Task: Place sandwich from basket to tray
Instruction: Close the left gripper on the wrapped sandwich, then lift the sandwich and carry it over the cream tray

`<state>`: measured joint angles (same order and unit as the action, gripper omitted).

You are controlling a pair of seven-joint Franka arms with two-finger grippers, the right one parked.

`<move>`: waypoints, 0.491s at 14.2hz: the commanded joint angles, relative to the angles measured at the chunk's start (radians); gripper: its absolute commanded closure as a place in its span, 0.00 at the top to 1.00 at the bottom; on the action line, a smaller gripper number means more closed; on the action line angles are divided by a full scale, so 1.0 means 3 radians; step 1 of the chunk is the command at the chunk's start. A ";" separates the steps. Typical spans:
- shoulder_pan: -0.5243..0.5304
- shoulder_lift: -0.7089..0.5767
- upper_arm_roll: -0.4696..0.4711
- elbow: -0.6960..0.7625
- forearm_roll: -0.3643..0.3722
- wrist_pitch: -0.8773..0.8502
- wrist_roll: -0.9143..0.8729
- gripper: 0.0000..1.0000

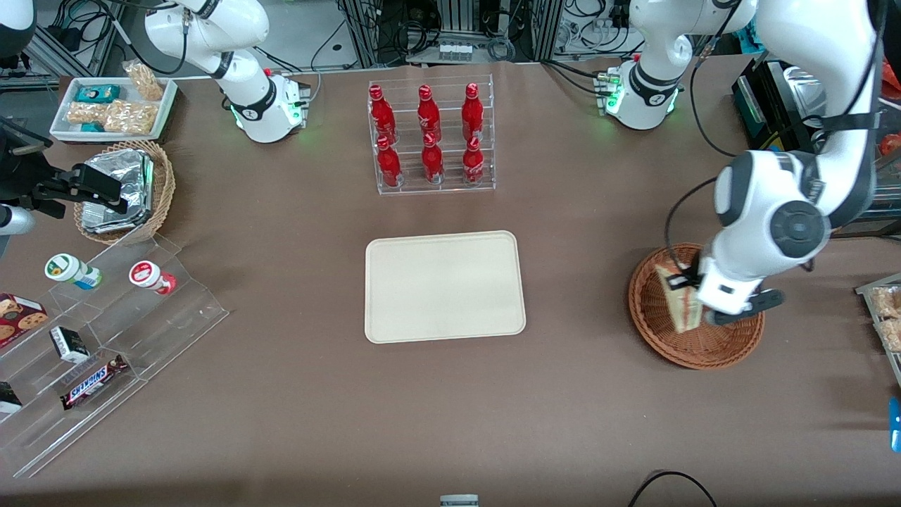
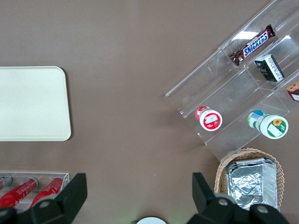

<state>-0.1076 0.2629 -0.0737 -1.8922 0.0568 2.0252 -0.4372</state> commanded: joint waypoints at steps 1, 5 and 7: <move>-0.0356 0.0192 -0.0025 0.0171 -0.0112 -0.0032 0.0128 0.01; -0.0959 0.0789 -0.0025 0.0839 -0.0220 -0.0021 -0.0489 0.00; -0.1215 0.1060 -0.0030 0.1137 -0.0225 0.0034 -0.0852 0.00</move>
<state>-0.4091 0.4726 -0.0964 -1.6896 -0.0003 2.0438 -0.6117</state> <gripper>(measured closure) 0.859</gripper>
